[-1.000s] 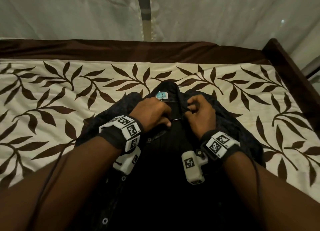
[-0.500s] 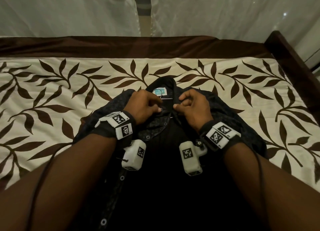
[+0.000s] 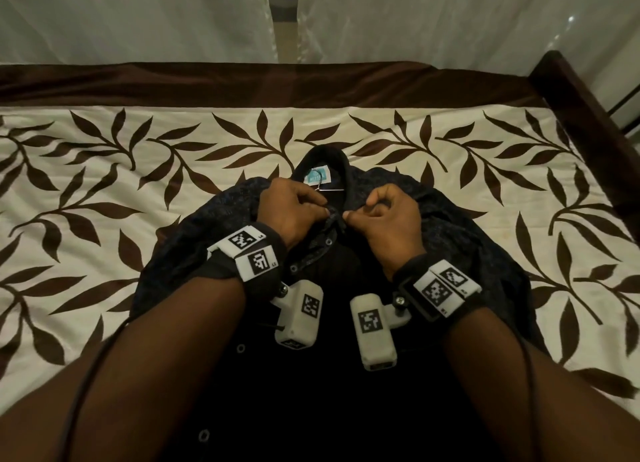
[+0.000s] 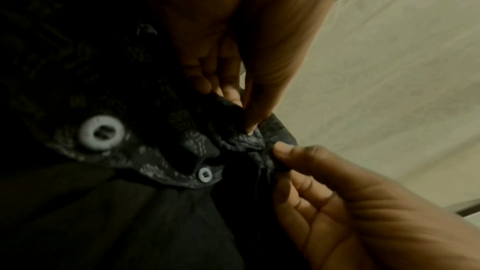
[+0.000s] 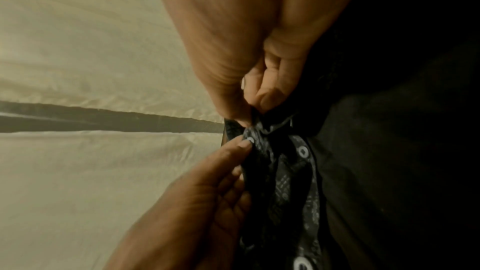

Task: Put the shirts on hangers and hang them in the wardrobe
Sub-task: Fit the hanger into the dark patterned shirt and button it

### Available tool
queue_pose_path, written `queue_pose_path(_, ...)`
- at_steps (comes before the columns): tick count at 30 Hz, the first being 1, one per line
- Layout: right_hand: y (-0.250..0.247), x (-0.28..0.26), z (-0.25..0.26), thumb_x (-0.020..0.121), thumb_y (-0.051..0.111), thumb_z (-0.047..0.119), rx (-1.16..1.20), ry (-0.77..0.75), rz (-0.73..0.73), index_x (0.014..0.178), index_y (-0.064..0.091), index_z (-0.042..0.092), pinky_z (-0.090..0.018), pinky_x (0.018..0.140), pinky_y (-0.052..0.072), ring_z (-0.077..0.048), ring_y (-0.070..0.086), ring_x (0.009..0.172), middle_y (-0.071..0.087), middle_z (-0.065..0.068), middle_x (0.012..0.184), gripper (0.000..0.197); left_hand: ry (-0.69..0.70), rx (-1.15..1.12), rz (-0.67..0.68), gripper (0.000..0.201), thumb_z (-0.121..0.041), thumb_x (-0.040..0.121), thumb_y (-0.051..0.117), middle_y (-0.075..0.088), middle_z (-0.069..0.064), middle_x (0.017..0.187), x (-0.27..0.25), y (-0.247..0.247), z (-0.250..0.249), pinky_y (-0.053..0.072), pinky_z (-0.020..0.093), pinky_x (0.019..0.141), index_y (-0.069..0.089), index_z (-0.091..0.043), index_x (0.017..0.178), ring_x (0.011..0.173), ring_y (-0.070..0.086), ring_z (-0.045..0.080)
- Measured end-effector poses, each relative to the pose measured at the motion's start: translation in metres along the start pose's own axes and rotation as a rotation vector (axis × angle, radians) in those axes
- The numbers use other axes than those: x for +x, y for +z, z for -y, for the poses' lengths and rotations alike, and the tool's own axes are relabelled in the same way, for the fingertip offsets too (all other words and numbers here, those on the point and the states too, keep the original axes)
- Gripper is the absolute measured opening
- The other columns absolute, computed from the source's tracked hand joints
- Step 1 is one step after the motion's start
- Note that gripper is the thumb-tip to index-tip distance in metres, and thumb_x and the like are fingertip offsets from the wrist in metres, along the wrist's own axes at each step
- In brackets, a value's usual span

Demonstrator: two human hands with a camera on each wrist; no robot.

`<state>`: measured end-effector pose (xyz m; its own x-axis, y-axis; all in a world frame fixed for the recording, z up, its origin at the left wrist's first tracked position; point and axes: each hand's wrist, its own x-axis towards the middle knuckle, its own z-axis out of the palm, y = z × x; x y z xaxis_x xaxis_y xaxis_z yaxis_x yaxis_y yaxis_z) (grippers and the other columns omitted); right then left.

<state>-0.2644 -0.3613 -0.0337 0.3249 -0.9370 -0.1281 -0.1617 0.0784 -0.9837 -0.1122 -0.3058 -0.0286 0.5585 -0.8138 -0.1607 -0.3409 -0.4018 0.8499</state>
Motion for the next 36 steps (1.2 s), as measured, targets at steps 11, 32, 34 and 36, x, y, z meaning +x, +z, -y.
queue_pose_path(11, 0.005, 0.001, -0.007, 0.076, 0.078, -0.007, -0.072, -0.006, 0.024, 0.085, 0.054, 0.013, -0.046, 0.076, 0.061, -0.028, 0.068, 0.07, 0.069, -0.023, 0.079, 0.032, -0.108, -0.226, 0.11, 0.016, 0.0, 0.076, 0.08, 0.076, 0.001, 0.075, -0.007, 0.0, 0.002, 0.058, 0.038, 0.091, 0.077, -0.015, 0.081, 0.082, 0.074, 0.017)
queue_pose_path(32, 0.0, -0.008, -0.003, 0.076, 0.072, -0.016, 0.101, 0.0, 0.035, 0.089, 0.054, 0.006, -0.037, 0.073, 0.061, -0.029, 0.068, 0.073, 0.067, -0.022, 0.078, 0.031, -0.135, -0.212, 0.087, 0.015, -0.001, 0.075, 0.081, 0.075, 0.001, 0.074, -0.011, 0.005, -0.008, 0.06, 0.041, 0.087, 0.077, -0.015, 0.073, 0.083, 0.073, 0.02)
queue_pose_path(34, -0.002, -0.01, -0.004, 0.077, 0.072, -0.015, 0.095, -0.007, 0.042, 0.09, 0.054, 0.004, -0.035, 0.072, 0.06, -0.027, 0.067, 0.071, 0.065, -0.019, 0.076, 0.03, -0.146, -0.223, 0.073, 0.013, -0.002, 0.075, 0.081, 0.075, 0.002, 0.076, -0.012, 0.006, -0.008, 0.06, 0.041, 0.086, 0.077, -0.014, 0.074, 0.083, 0.073, 0.02)
queue_pose_path(36, -0.003, -0.012, -0.005, 0.077, 0.073, -0.014, 0.1, 0.004, 0.063, 0.093, 0.054, 0.003, -0.036, 0.071, 0.059, -0.024, 0.065, 0.069, 0.064, -0.018, 0.074, 0.03, -0.154, -0.24, 0.059, 0.011, -0.003, 0.075, 0.082, 0.076, 0.003, 0.076, -0.011, 0.006, -0.008, 0.061, 0.041, 0.084, 0.078, -0.013, 0.075, 0.081, 0.074, 0.019)
